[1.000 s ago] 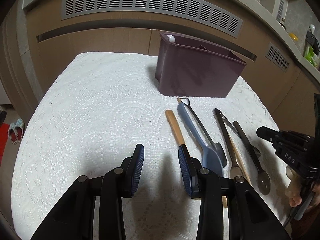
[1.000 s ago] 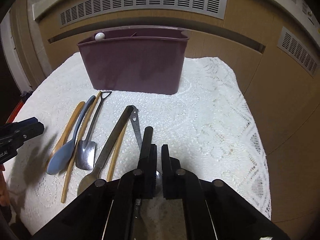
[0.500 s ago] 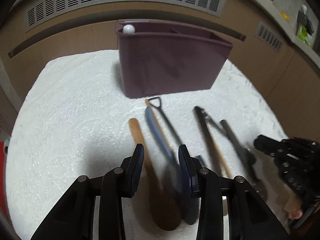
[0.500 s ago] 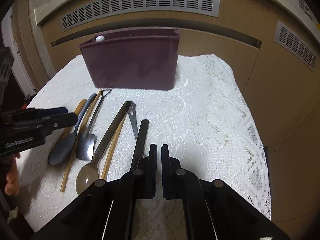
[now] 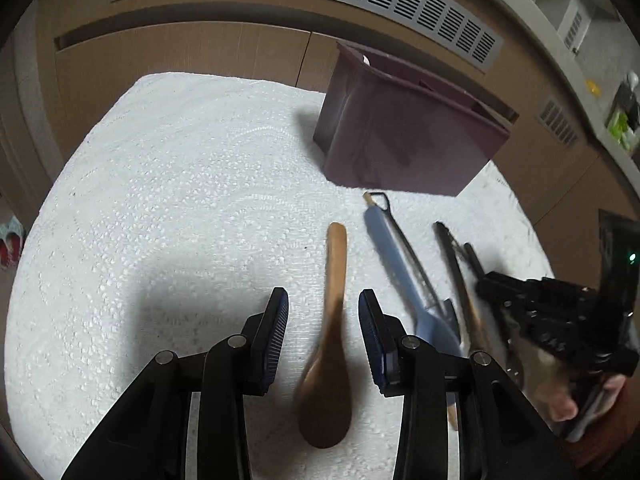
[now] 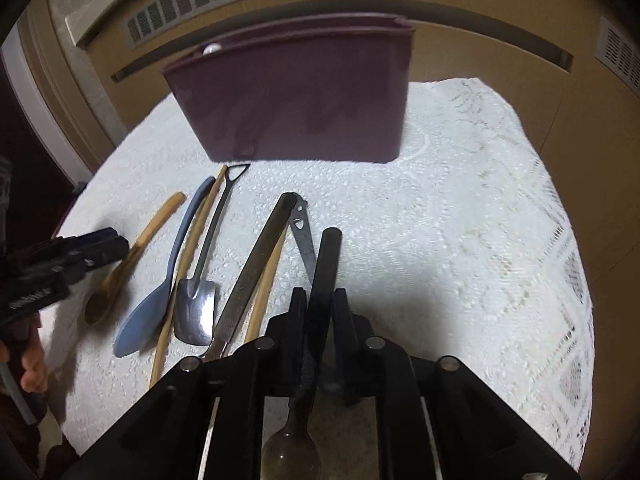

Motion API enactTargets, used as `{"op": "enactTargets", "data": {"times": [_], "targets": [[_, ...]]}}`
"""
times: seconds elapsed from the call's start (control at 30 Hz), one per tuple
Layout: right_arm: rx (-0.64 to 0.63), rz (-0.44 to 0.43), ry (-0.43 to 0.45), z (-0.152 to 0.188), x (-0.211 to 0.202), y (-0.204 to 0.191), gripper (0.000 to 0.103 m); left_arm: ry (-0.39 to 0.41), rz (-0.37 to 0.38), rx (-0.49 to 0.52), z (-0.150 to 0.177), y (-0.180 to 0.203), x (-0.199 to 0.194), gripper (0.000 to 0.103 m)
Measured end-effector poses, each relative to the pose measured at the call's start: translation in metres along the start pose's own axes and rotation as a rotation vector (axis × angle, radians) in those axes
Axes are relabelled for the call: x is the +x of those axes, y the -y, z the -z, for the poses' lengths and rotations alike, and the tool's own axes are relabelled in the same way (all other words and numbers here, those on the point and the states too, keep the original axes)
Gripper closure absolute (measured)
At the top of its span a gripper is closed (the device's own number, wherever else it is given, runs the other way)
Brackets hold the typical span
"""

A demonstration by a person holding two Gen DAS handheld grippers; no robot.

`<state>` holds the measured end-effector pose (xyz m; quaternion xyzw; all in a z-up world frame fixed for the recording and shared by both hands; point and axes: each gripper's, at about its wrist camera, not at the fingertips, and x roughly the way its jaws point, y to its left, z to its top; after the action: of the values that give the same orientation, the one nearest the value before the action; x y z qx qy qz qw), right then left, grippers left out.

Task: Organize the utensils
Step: 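Grasp the wooden spoon with the left gripper while the right holds the metal spoon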

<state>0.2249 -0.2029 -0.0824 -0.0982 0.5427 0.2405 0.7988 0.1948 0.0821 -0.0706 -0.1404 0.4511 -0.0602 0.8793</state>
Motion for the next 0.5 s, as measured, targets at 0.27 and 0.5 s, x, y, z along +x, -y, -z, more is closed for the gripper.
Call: {"op": "enactTargets", "data": {"times": [0.27, 0.5], "targets": [[-0.042, 0.096, 0.073, -0.002, -0.013, -0.003, 0.091, -0.012, 0.014, 0.034, -0.003, 0.017, 0.004, 0.064], [-0.04, 0.108, 0.156, 0.003, -0.046, 0.004, 0.092, -0.044, -0.112, 0.176, -0.022, 0.036, 0.031, 0.067]]}}
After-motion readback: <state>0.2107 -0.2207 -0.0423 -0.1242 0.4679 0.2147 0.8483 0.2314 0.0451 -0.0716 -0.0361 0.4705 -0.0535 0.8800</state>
